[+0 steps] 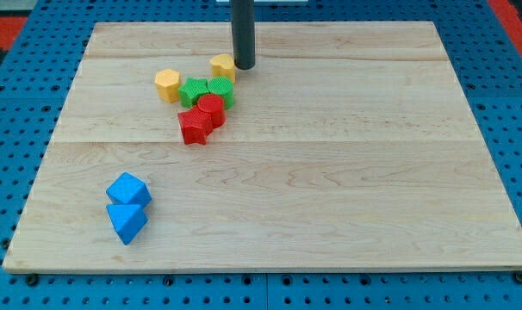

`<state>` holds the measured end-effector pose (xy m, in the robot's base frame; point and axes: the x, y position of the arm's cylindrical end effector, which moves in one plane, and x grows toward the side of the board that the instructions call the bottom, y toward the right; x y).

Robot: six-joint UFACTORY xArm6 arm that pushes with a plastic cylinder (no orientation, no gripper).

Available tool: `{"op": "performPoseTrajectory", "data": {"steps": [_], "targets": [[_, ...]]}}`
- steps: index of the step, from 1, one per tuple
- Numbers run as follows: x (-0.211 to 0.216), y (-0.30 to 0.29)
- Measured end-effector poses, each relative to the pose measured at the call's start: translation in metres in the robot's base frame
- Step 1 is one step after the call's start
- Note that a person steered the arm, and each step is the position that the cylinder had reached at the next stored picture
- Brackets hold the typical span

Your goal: Slide the cube to the bottom left of the green star

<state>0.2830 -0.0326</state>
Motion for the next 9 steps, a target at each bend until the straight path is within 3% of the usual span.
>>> {"op": "performPoseTrajectory", "data": {"steps": [2, 3, 5, 6, 7, 8, 9], "targets": [[0.013, -0.049], [0.017, -0.042], [0.041, 0.058], [0.111, 0.120], [0.214, 0.082], [0.274, -0.013], [0.332, -0.061]]}}
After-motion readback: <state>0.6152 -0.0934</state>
